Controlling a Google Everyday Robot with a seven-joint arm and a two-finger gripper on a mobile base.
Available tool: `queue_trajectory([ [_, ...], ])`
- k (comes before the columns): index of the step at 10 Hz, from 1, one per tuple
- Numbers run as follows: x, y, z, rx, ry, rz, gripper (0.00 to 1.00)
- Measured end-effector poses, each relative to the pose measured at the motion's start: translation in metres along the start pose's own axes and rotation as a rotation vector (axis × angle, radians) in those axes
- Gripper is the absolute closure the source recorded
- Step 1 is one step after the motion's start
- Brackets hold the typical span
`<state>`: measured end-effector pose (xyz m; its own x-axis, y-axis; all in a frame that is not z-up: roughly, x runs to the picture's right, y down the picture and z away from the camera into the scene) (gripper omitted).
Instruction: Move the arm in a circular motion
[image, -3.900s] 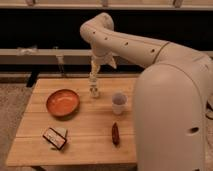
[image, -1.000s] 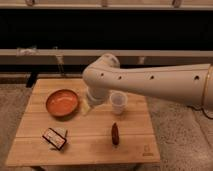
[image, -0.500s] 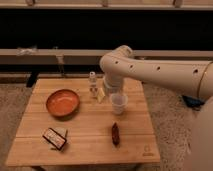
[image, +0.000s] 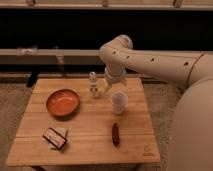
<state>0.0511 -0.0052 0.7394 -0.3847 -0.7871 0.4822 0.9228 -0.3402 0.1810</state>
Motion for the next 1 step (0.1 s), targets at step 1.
queue_trajectory([
  [1,-0.0005,0.0010,-0.0002,0.000,0.000,0.002,0.26],
])
